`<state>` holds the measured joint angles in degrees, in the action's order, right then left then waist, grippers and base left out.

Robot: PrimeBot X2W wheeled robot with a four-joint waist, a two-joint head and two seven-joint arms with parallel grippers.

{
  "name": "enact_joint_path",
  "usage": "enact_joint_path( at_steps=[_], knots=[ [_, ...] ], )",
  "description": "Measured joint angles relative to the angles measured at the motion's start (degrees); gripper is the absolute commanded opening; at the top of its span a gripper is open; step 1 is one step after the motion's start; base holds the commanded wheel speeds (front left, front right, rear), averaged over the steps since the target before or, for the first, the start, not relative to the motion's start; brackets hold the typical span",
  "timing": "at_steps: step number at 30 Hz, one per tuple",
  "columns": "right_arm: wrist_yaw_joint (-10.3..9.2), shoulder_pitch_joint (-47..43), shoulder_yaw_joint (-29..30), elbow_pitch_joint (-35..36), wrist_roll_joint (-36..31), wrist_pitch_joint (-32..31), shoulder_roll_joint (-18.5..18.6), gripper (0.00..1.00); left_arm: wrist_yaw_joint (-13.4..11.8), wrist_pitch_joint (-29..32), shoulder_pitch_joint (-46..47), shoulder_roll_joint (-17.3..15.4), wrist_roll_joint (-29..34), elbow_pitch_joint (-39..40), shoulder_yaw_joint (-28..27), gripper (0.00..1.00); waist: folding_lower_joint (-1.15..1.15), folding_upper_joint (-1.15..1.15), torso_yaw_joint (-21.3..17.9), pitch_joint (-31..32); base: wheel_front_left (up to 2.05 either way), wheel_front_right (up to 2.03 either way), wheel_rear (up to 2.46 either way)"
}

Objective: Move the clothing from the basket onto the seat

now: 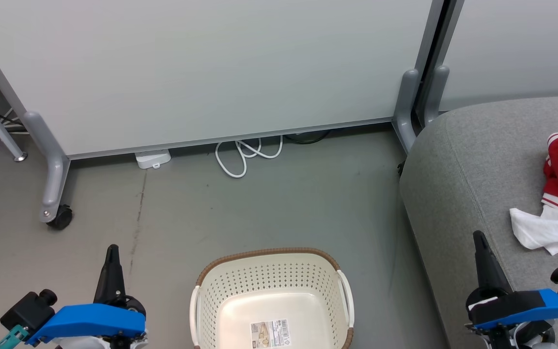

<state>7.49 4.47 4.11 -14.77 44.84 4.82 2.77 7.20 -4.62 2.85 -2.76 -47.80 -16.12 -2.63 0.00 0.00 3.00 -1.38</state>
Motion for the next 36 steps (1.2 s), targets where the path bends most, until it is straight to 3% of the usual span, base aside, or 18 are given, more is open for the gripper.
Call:
enact_joint_path(
  at_steps=[36],
  knots=[
    [-0.01, 0.6, 1.2, 0.3, 24.4, -5.9, 0.0, 0.0, 0.0, 5.7, 1.7, 0.0, -22.9, 1.0, -2.0, 0.0, 0.0, 0.0, -1.3, 0.5, 0.0, 0.0, 0.0]
  ],
)
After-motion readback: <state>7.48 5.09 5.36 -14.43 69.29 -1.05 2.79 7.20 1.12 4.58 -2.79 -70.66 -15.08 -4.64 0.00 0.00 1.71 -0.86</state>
